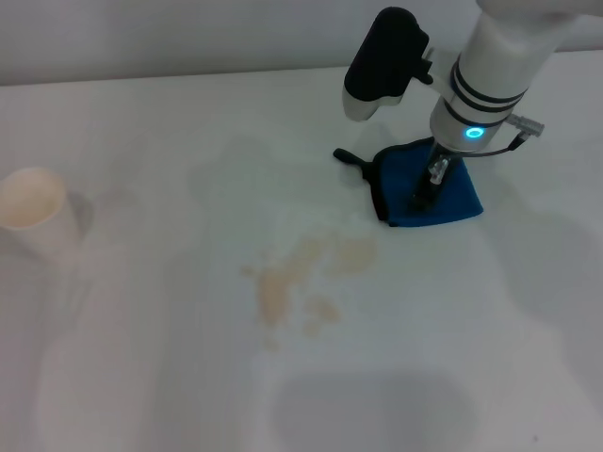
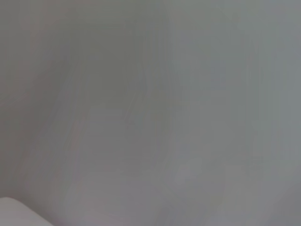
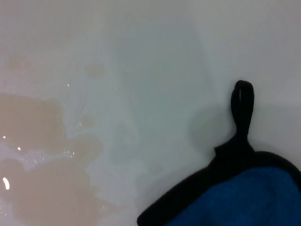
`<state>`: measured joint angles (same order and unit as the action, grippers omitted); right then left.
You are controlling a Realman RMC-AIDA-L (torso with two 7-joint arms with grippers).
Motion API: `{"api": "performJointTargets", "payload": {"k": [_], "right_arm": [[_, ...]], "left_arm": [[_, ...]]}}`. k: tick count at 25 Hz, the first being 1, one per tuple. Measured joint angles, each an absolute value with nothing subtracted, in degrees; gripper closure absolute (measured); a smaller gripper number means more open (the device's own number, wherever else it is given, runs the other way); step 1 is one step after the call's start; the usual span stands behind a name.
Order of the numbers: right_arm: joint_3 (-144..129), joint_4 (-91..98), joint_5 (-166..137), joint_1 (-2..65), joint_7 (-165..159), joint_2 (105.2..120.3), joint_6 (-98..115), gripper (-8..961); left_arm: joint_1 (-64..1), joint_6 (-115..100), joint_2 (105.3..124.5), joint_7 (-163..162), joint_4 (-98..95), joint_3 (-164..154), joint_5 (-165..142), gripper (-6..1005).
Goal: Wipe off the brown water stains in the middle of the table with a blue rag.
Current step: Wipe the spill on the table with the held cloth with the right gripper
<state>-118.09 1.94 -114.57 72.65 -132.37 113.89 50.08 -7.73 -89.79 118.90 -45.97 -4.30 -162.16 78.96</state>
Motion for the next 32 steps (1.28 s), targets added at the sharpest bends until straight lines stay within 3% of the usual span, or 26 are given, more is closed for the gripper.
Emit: {"api": "performJointTargets", "payload": {"k": [17, 22, 32], "right_arm": [[-118.71, 5.73, -115.21, 72.67, -132.0, 114.14, 53.57, 694], [-118.77, 7.7, -115.9, 72.59, -131.91, 114.65, 54.5, 896], [-118.65, 18.12, -117.35, 70.88, -131.76, 114.7, 59.89, 937]], "left_arm": [[-7.9, -89.91, 118.82, -45.97, -4.3, -162.16, 79.11, 107], [-7.78, -90.01, 118.82, -45.97, -4.25, -162.16, 79.11, 108], [-7.52, -90.19, 118.83, -48.09, -2.8, -162.16, 79.82, 108]]}}
